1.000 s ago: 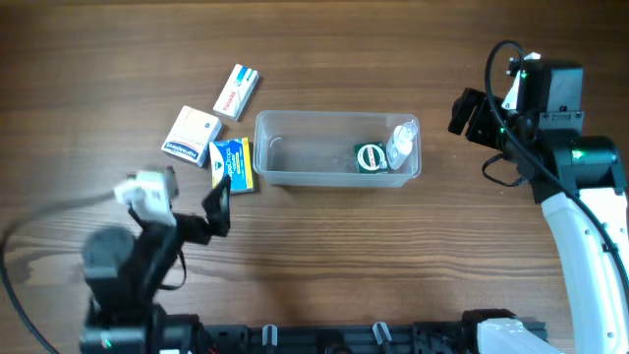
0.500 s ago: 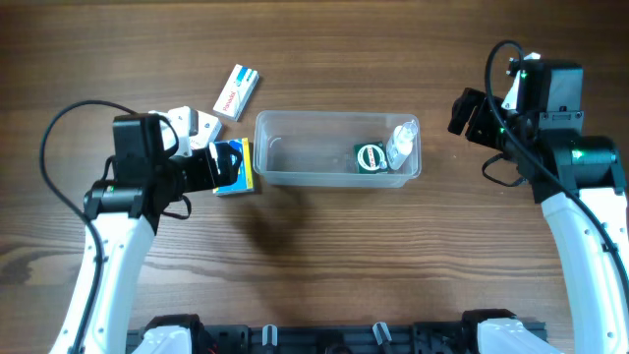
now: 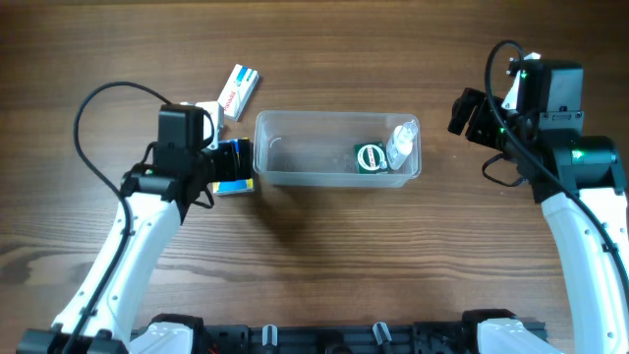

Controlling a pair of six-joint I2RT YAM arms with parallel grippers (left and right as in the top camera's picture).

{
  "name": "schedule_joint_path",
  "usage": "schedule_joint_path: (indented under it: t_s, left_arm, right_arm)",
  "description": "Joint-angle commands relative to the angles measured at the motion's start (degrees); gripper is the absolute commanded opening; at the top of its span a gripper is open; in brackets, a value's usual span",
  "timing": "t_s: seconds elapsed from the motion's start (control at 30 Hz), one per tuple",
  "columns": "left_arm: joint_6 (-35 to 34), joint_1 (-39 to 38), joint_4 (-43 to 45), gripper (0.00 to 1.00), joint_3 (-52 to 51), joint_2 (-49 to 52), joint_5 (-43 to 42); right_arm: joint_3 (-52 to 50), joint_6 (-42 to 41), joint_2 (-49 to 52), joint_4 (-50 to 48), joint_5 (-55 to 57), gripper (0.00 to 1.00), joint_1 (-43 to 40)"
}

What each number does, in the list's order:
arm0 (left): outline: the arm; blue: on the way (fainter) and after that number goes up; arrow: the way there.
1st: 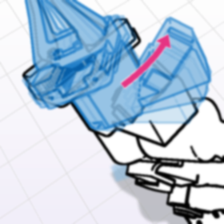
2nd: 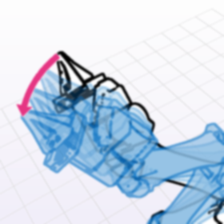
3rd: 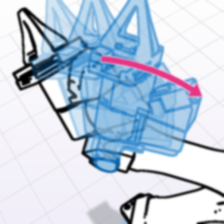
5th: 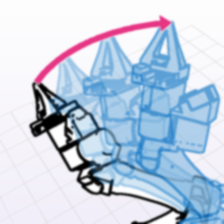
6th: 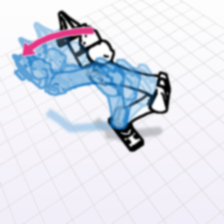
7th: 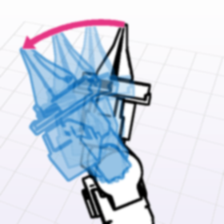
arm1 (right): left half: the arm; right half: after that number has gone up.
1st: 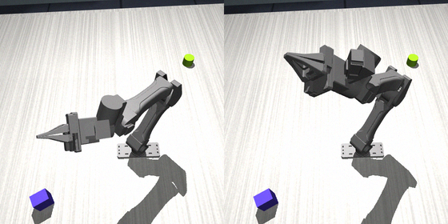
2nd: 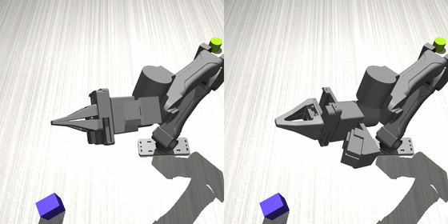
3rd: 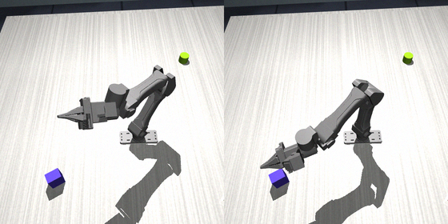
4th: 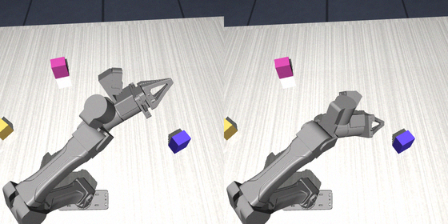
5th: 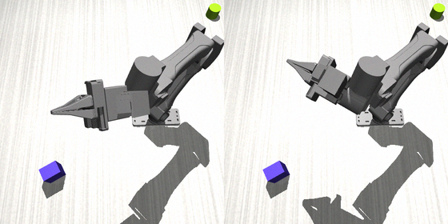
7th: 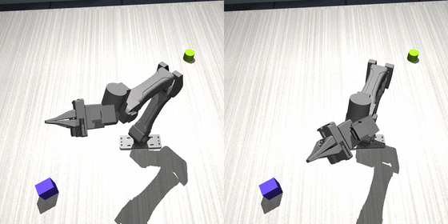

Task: Pack container
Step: 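Move the left gripper over the blue Vicks VapoDrops box, then close the left gripper on the Vicks box and lift it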

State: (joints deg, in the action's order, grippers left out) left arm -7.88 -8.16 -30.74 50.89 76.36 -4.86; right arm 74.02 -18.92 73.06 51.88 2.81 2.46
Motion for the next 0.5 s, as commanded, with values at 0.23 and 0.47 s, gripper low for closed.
schedule_joint_path:
  t_s: [0.23, 0.47]
  left_arm:
    - [-3.08, -0.37, 3.43, 0.76, 0.87, 4.57, 3.28]
    - [-3.1, -0.37, 4.24, 0.77, 0.87, 8.17, -0.26]
  right_arm:
    - [0.59, 0.85, 0.02, 0.0, 0.33, 1.0, -0.09]
    - [0.59, 0.85, 0.02, 0.0, 0.33, 1.0, -0.09]
